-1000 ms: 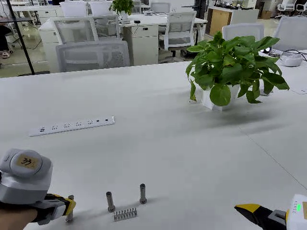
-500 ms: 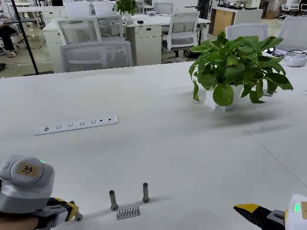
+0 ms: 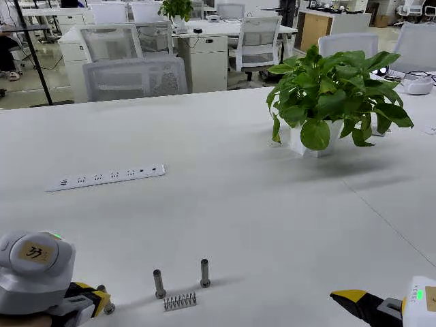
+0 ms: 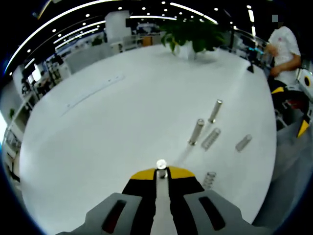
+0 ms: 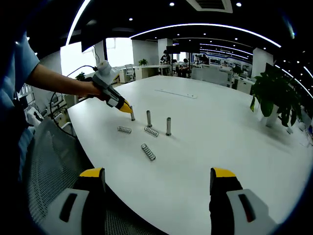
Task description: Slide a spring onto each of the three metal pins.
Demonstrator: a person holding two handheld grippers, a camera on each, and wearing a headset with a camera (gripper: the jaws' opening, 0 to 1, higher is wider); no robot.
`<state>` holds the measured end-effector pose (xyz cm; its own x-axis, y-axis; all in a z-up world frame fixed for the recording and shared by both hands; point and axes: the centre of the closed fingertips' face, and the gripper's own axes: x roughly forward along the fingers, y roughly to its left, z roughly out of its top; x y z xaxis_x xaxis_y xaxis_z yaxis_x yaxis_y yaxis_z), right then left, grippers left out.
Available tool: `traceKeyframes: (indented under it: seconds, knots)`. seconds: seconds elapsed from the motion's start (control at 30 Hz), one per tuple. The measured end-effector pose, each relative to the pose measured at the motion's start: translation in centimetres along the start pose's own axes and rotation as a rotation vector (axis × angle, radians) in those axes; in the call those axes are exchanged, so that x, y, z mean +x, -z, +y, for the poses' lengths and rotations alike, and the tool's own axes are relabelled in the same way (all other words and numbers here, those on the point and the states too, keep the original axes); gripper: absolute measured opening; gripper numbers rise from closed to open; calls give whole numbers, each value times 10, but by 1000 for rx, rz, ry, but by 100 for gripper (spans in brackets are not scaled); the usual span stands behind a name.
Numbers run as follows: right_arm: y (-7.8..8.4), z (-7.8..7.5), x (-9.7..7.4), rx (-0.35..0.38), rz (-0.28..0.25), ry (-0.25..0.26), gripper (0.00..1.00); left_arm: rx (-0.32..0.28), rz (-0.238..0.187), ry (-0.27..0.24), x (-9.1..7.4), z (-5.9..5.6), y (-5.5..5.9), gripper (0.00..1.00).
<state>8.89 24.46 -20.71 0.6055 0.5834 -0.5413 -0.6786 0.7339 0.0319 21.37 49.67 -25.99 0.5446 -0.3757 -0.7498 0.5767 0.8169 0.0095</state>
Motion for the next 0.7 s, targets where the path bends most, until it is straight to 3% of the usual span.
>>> traceKeyframes:
  seconds: [0.23, 0.5, 0.7]
  knots:
    - [1, 1, 1, 2, 5, -4, 90, -1, -23, 1, -1, -2, 2, 9]
    - [2, 1, 2, 2, 9, -6, 90, 1, -42, 15, 2, -1, 7, 21]
    - [1, 0, 3, 4, 5, -5, 90, 17, -73, 31, 1, -4, 5, 42]
